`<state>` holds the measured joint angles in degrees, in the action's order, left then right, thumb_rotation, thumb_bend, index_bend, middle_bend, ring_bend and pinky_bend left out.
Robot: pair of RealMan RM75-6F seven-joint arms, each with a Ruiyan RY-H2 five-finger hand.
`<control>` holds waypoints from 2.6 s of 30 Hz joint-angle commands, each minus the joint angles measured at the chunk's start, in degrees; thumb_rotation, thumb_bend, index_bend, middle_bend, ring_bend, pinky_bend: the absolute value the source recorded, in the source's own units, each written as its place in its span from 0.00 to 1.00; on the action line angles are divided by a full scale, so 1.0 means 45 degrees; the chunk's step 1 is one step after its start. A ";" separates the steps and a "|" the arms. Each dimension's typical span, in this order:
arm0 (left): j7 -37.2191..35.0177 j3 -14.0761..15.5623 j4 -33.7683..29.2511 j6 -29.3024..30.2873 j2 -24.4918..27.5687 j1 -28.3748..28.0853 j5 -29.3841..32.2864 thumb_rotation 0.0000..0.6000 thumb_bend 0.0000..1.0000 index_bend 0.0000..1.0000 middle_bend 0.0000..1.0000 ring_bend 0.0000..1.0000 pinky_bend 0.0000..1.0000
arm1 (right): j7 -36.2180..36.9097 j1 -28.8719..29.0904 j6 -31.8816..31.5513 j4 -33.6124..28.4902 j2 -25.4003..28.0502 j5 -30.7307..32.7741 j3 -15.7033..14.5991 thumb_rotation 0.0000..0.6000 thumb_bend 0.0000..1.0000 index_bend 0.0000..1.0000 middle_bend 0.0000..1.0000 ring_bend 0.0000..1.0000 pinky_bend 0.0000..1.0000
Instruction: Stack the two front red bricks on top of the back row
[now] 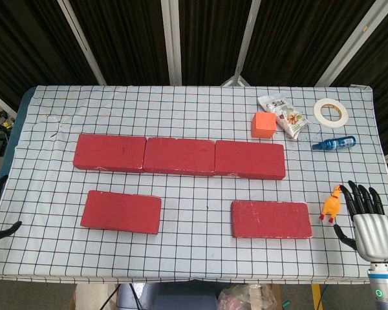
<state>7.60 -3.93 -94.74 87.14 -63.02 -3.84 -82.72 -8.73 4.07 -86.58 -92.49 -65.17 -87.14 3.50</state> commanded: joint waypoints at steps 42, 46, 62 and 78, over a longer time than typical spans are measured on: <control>0.0732 -0.0130 -0.0337 -0.0209 -0.0186 -0.0053 0.0519 1.00 0.07 0.08 0.00 0.00 0.10 | -0.5128 0.4008 0.6373 -0.7715 0.3468 0.5738 -0.0151 1.00 0.24 0.00 0.00 0.00 0.00; 0.0660 -0.0140 -0.0343 -0.0178 -0.0149 -0.0031 0.0532 1.00 0.07 0.08 0.00 0.00 0.10 | -0.6582 0.5244 0.6582 -0.8136 0.2959 0.8105 0.0018 1.00 0.24 0.00 0.00 0.00 0.00; 0.0332 -0.0164 -0.0303 -0.0119 -0.0050 0.0040 0.0571 1.00 0.07 0.08 0.00 0.00 0.10 | -0.9007 0.8158 0.5248 -0.8230 0.1194 1.2735 -0.0364 1.00 0.24 0.00 0.00 0.00 0.00; 0.0181 -0.0247 -0.0267 -0.0178 0.0006 0.0045 0.0769 1.00 0.07 0.08 0.00 0.00 0.10 | -0.9687 0.9846 0.3964 -0.7557 -0.0531 1.5350 -0.0278 1.00 0.24 0.00 0.00 0.00 0.00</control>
<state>8.42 -5.03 -95.93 86.34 -62.99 -3.64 -79.26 -52.20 48.11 -68.59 -126.73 -67.25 -18.42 2.23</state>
